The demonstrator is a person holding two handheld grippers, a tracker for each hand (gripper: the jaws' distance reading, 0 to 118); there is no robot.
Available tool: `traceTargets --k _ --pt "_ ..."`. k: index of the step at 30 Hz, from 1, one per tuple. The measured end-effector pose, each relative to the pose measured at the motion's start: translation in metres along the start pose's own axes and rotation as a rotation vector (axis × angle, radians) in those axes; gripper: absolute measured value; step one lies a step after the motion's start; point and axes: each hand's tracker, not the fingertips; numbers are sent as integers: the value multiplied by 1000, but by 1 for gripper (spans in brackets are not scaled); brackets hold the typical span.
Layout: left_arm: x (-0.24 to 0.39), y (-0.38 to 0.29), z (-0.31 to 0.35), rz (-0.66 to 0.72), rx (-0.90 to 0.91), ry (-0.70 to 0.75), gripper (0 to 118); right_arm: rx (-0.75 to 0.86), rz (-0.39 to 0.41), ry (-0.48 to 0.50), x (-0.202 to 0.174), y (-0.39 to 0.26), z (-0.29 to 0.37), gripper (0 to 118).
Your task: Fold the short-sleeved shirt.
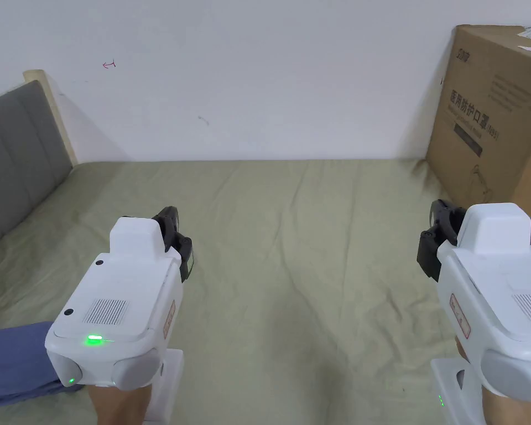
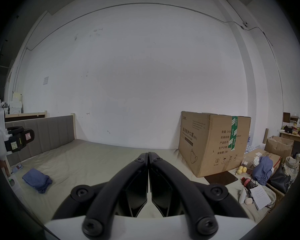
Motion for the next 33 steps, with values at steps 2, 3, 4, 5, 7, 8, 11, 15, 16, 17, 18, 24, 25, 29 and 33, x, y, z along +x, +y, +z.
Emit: traceTargets --k 2,3,4,5,7,8,11,15,16,17,18,24,25,29,33 --pt "0 0 0 3 1 0 0 1 -1 -2 0 0 0 0" --pt "0 0 0 5 2 4 0 2 -1 -4 0 0 0 0" --pt "-1 0 0 7 3 7 4 1 -1 -5 0 0 0 2" --pt "-1 0 0 10 2 3 7 -3 -2 -2 0 0 0 6" --pt "-3 1 0 22 4 -1 40 -12 0 -2 1 1 -1 43" --pt "-3 0 -1 24 0 6 63 -14 1 -3 2 1 -1 67" --pt "-4 0 -3 29 -9 23 94 -21 -20 -4 4 -1 -3 89" --pt "-3 -2 -1 22 6 27 118 -12 -21 -9 4 -3 -2 114" --pt "-2 -2 0 18 5 28 118 -12 -20 -10 4 -3 -3 116" --pt "-2 -2 0 10 1 29 118 -11 -18 -12 3 -3 -3 117" --pt "-1 -2 0 4 2 33 118 -11 -16 -16 3 -4 -3 117" --pt "-3 -2 1 5 6 44 118 -9 -18 -17 1 -4 -2 117" --pt "-3 -2 1 7 5 44 118 -7 -17 -15 0 -4 -2 117" --pt "-3 -1 1 11 8 41 118 -6 -13 -9 -2 -3 -1 117" --pt "-2 -1 1 11 11 37 118 -3 -12 -7 -3 -4 0 117"
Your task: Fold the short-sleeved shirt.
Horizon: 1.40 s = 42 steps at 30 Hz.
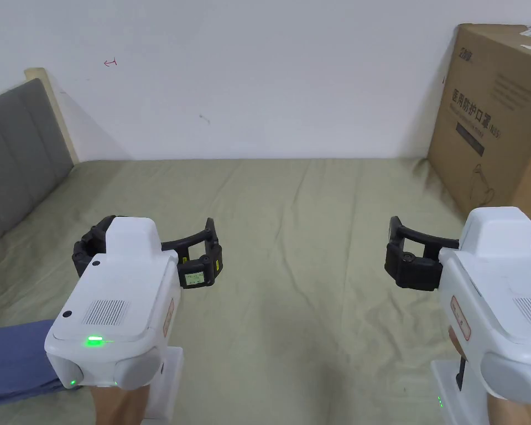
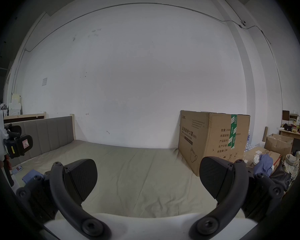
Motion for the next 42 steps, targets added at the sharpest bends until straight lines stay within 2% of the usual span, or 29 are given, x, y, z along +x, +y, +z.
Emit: traceTargets --k 42 --pt "-1 1 1 1 14 4 118 6 14 -6 0 2 3 117"
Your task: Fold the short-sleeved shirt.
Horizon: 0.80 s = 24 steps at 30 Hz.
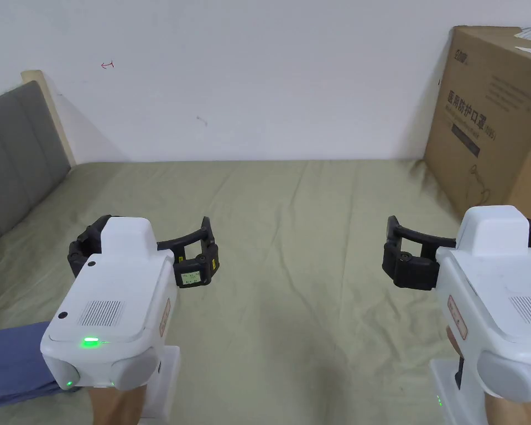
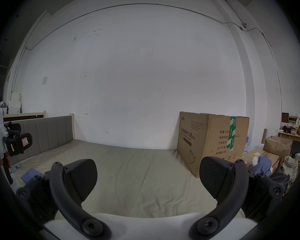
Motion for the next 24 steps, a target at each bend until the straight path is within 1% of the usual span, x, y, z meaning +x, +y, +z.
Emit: traceTargets --k 8,13,15,17,19,21,23,24 --pt "-1 -1 0 0 2 2 118 -6 -14 0 1 0 -2 117" --pt "-2 0 0 21 2 -1 118 -61 -40 -66 -3 4 -6 117" --pt "-3 1 0 26 1 -3 118 -166 -89 -86 -3 10 -10 117" --pt "-3 2 1 28 2 -3 118 -274 -178 -142 -2 16 -15 117" --pt "-4 3 1 34 4 -3 118 -407 -237 -203 -2 23 -21 116" --pt "-4 2 2 43 6 -7 118 -503 -287 -186 3 26 -27 116" --pt "-4 2 2 46 6 -10 118 -539 -316 -152 4 29 -26 116" --pt "-4 3 2 45 6 -11 118 -537 -324 -152 4 28 -26 116"
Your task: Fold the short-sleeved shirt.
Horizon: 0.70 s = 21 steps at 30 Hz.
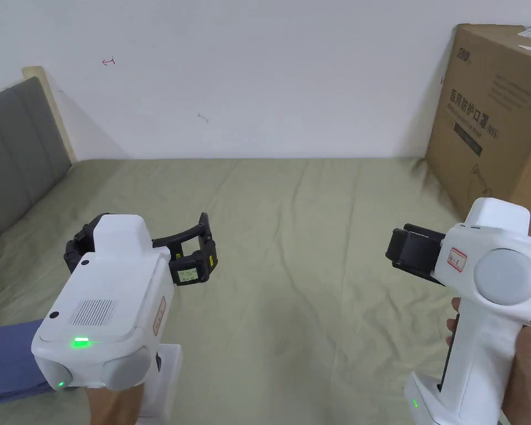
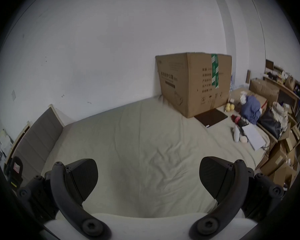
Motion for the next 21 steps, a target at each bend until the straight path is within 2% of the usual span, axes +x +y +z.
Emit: traceTargets --k 4,9,16,21 --pt "1 1 1 -5 2 2 118 22 -9 -6 -8 -5 9 116" --pt "-1 0 1 -4 2 2 118 67 22 -28 -19 -8 18 116" --pt "-2 1 3 -5 5 4 118 90 74 -67 -12 -5 6 115" --pt "-1 1 4 -7 9 4 118 198 61 0 -1 -9 5 115"
